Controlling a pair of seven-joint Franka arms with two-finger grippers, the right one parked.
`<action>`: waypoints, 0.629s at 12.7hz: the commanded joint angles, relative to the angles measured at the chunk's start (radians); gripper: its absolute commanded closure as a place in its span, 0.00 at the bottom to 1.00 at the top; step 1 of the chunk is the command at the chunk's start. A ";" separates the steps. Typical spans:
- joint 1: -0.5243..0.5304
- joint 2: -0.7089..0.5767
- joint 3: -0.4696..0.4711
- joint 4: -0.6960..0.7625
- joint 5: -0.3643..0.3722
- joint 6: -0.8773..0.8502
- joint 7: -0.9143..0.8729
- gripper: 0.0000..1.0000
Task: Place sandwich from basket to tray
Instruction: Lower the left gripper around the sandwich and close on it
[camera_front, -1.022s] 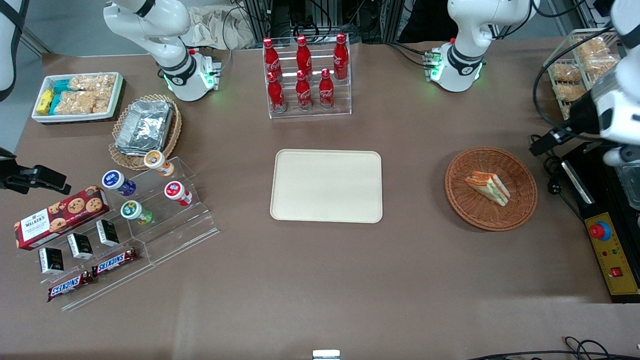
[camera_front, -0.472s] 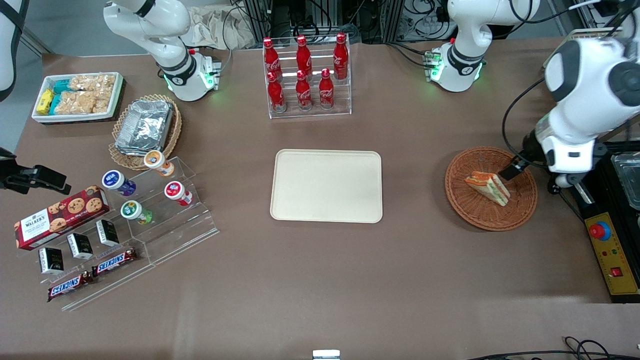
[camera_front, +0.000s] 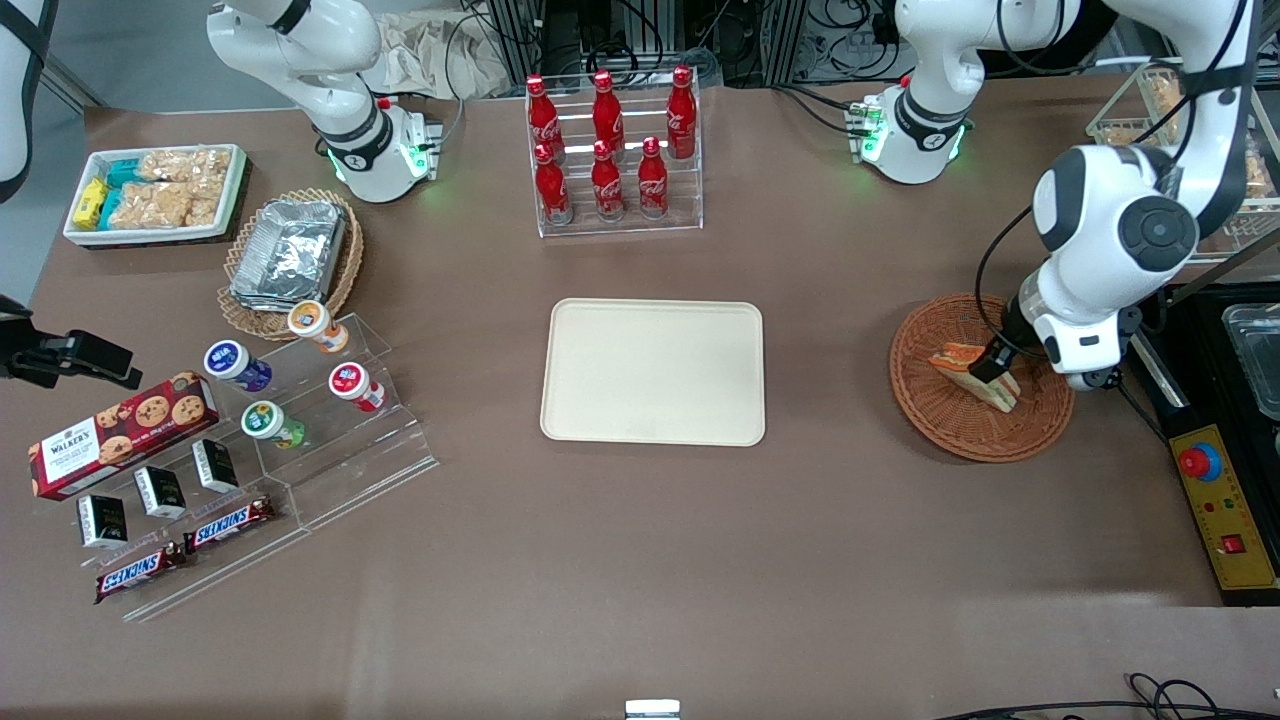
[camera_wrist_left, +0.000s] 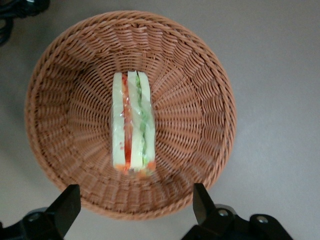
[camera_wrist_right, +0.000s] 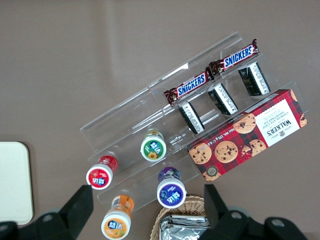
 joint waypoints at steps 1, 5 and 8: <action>0.020 0.042 -0.005 -0.091 0.020 0.178 -0.023 0.00; 0.034 0.105 -0.002 -0.157 0.018 0.342 -0.023 0.00; 0.034 0.102 0.011 -0.155 0.018 0.342 -0.017 1.00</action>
